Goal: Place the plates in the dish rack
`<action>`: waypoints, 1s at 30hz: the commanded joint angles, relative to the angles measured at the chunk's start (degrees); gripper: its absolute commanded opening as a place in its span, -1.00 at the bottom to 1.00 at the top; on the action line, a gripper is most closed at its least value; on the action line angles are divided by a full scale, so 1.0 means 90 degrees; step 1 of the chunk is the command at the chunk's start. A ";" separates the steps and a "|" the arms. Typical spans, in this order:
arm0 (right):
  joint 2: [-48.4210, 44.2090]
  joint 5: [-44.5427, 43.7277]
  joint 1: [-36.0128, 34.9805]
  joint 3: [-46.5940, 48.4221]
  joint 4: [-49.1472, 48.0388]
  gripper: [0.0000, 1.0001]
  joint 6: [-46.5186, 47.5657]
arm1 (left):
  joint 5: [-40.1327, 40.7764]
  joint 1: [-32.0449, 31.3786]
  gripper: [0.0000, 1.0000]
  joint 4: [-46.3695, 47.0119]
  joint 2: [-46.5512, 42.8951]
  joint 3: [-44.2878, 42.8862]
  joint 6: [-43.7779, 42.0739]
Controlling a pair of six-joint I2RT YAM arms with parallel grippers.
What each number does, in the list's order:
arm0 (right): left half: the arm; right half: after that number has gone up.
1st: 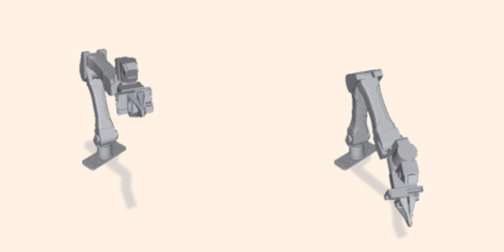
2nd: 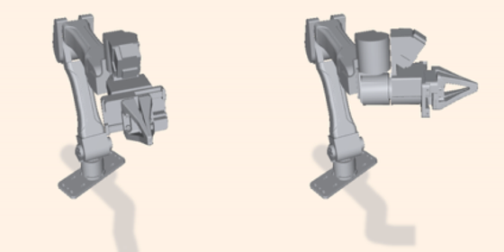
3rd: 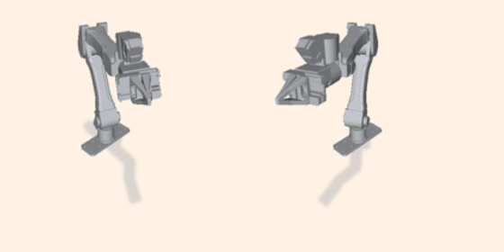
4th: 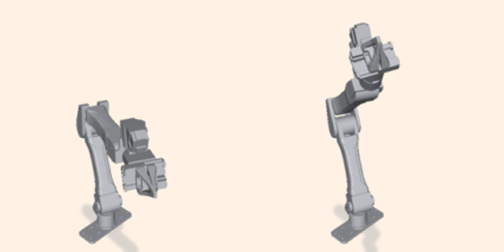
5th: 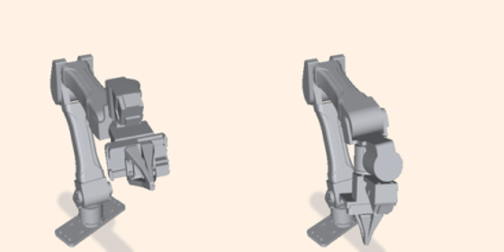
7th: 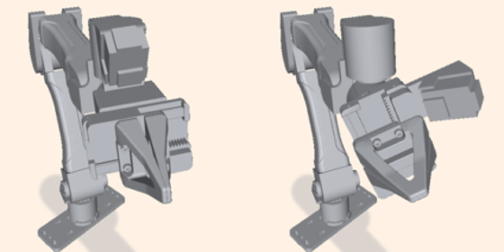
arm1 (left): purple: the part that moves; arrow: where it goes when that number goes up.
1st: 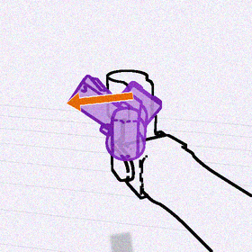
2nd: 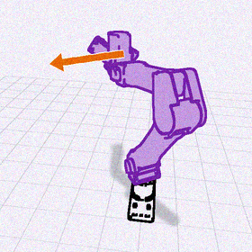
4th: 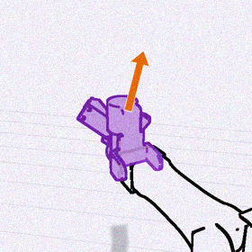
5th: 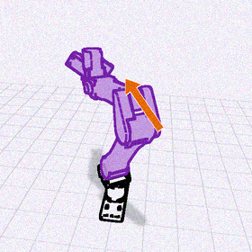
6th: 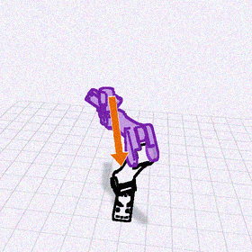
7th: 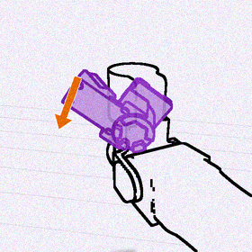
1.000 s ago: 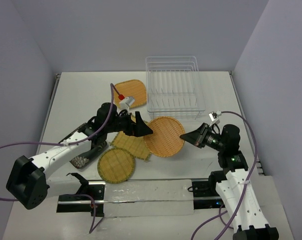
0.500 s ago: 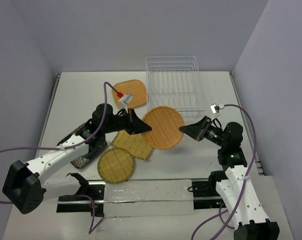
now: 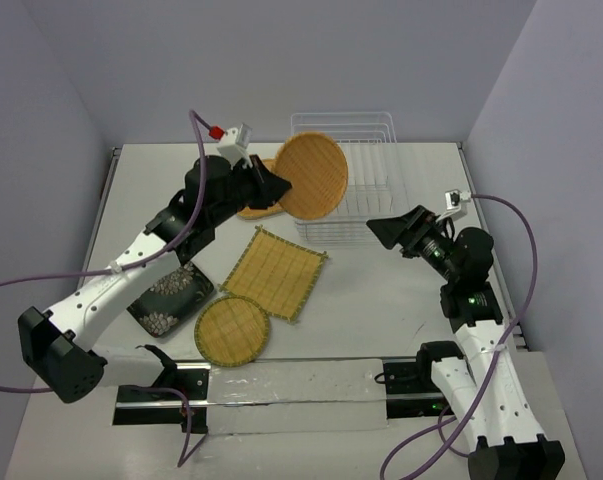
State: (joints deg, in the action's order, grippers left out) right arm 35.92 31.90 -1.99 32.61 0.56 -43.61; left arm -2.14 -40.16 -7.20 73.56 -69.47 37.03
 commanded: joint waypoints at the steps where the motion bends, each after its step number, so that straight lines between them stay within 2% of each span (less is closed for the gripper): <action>1: 0.0112 -0.2174 0.0103 0.0693 0.1262 0.99 0.0811 | 0.1963 0.0009 -0.99 -0.1197 0.0598 -0.1721 -0.0530; 2: 0.0130 -0.2226 0.0106 0.0702 0.1287 0.99 0.0826 | 0.2003 0.0009 -0.99 -0.1403 0.0759 -0.1762 -0.0531; 4: 0.0150 -0.3295 0.0142 0.0898 0.1732 0.99 0.1095 | 0.2653 0.0009 -1.00 -0.2076 0.1254 -0.2648 -0.0531; 7: 0.0206 -0.3866 0.0152 0.0996 0.1958 0.99 0.1310 | 0.3254 0.0009 -1.00 -0.2695 0.1933 -0.3316 -0.0560; 9: 0.0232 -0.4288 0.0162 0.1041 0.2098 0.99 0.1488 | 0.3276 0.0009 -1.00 -0.3011 0.2339 -0.3772 -0.0672; 13: 0.0406 -0.4713 0.0172 0.1054 0.2294 0.99 0.1667 | 0.3132 -0.0010 -1.00 -0.3079 0.2656 -0.4056 -0.0864; 23: 0.0911 -0.5030 0.0172 0.1101 0.2593 0.99 0.1743 | 0.3609 -0.0081 -1.00 -0.3465 0.3800 -0.4758 -0.1184; 30: 0.0916 -0.5058 0.0172 0.1065 0.2599 0.99 0.1740 | 0.3578 -0.0162 -1.00 -0.3322 0.3947 -0.4699 -0.1238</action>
State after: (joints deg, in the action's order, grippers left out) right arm 44.21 -11.78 -0.71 39.97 24.20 -28.67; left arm 28.46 -40.92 -39.40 109.39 -108.27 26.68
